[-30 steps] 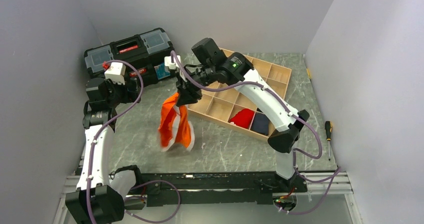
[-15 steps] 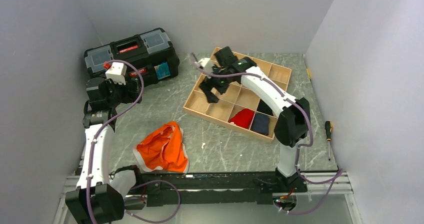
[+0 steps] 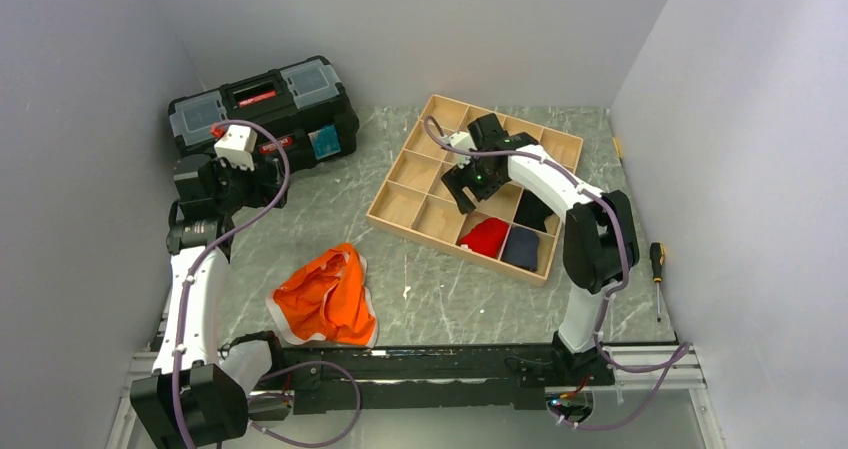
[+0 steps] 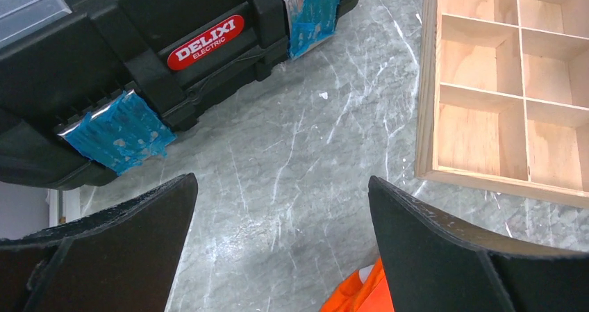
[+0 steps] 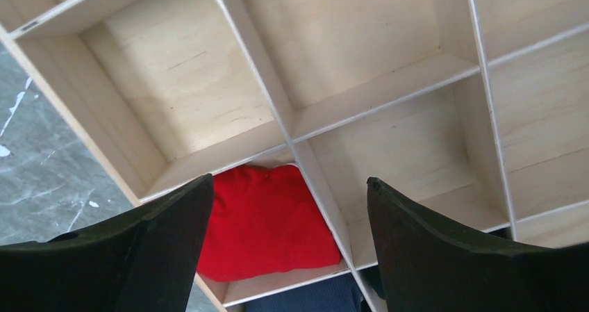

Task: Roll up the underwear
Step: Move the storage box to the corner of the board.

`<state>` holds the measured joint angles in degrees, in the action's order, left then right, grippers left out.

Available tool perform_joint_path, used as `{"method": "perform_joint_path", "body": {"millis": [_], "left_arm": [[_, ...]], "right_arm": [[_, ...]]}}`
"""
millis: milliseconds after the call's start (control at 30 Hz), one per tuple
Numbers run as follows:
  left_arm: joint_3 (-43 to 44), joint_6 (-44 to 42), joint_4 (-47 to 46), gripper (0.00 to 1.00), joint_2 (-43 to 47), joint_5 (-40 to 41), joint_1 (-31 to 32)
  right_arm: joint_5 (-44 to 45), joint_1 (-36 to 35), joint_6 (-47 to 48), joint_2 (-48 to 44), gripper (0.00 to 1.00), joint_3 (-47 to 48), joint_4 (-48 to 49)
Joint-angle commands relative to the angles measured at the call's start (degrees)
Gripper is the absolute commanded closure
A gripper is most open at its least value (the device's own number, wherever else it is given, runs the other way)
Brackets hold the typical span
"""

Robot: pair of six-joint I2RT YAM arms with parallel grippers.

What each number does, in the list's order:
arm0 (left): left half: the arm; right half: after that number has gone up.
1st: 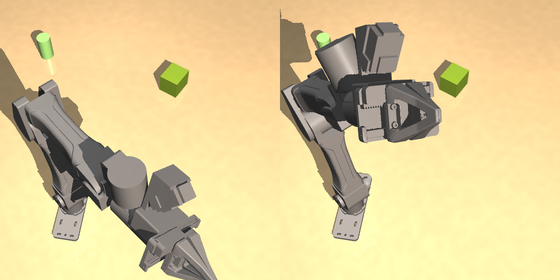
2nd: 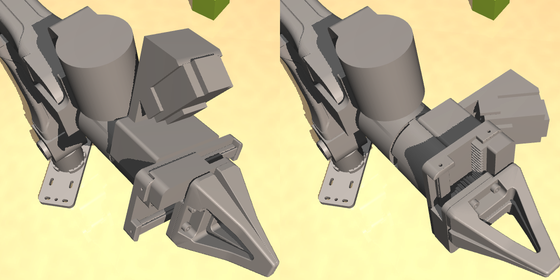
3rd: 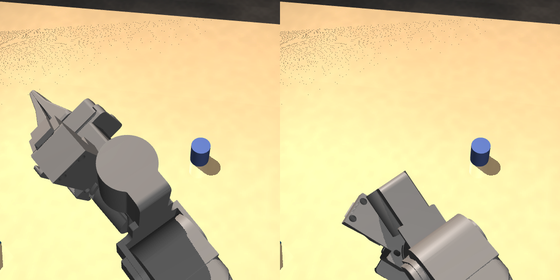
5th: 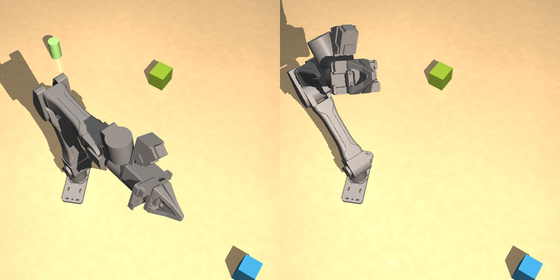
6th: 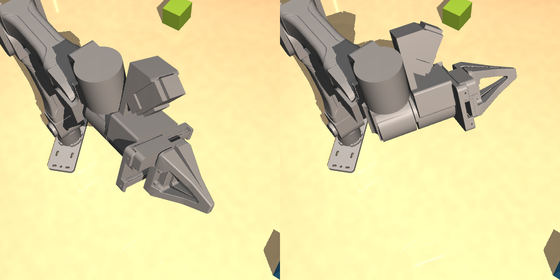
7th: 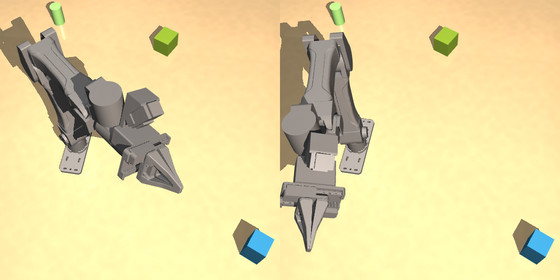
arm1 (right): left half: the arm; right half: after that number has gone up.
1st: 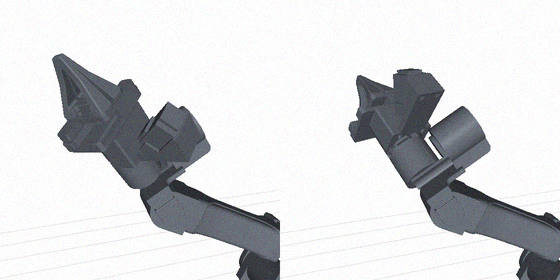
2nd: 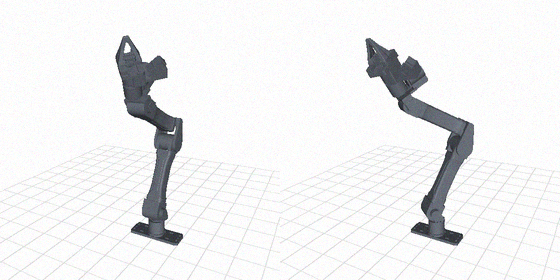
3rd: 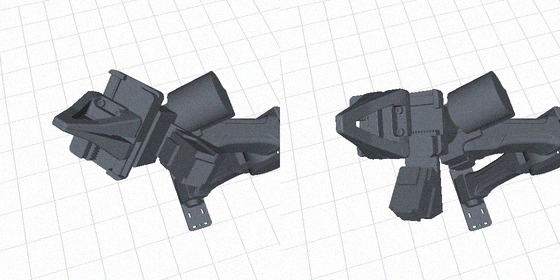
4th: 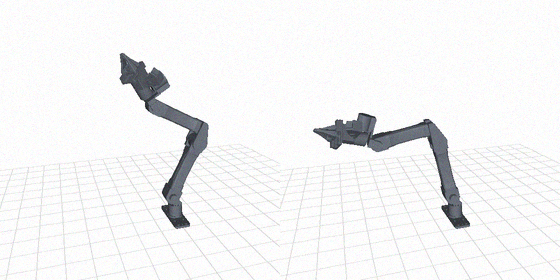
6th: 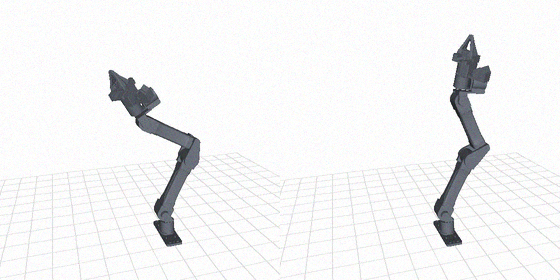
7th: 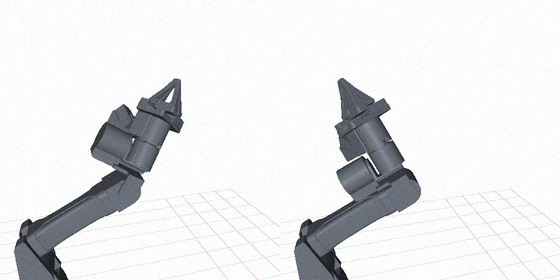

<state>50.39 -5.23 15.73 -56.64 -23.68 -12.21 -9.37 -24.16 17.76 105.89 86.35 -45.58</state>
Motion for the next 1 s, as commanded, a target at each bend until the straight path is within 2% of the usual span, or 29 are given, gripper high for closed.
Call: {"method": "perform_joint_path", "body": {"millis": [0,133,233,300,500,667,767,967], "left_arm": [[1.3,0.48,-2.06,0.01,-0.31,-1.4,-0.27],[2.06,0.27,-0.37,0.01,-0.39,-1.93,-0.25],[0.72,0.78,-2.77,0.01,-0.07,-1.69,-0.27],[1.53,0.62,-1.24,0.01,-0.49,-2.22,-0.25],[1.69,0.63,-1.25,0.01,-0.15,-2.22,-0.27],[1.03,0.83,-2.25,0.01,0.54,-2.0,-0.26],[2.3,0.36,0.02,0.01,0.17,-2.5,-0.23],[1.84,0.56,-0.79,0.01,0.34,-2.84,-0.27]], "right_arm": [[-2.19,1.16,-5.1,0.83,0.17,-2.01,5.62],[-3.38,1.44,-7.41,3.13,0.19,-2.38,7.0],[-5.23,1.72,-8.91,5.06,0.19,-2.77,8.87],[-6.09,1.72,-9.58,7.14,0.22,-1.44,8.37],[-1.83,1.85,-8.68,8.41,0.47,-2.12,8.6],[-1.15,5.33,-4.93,8.05,0.68,-2.32,6.04],[-2.68,8.6,-0.59,7.25,0.75,-2.0,2.99],[-2.21,15.31,3.84,4.55,0.83,-3.66,0.22]]}}
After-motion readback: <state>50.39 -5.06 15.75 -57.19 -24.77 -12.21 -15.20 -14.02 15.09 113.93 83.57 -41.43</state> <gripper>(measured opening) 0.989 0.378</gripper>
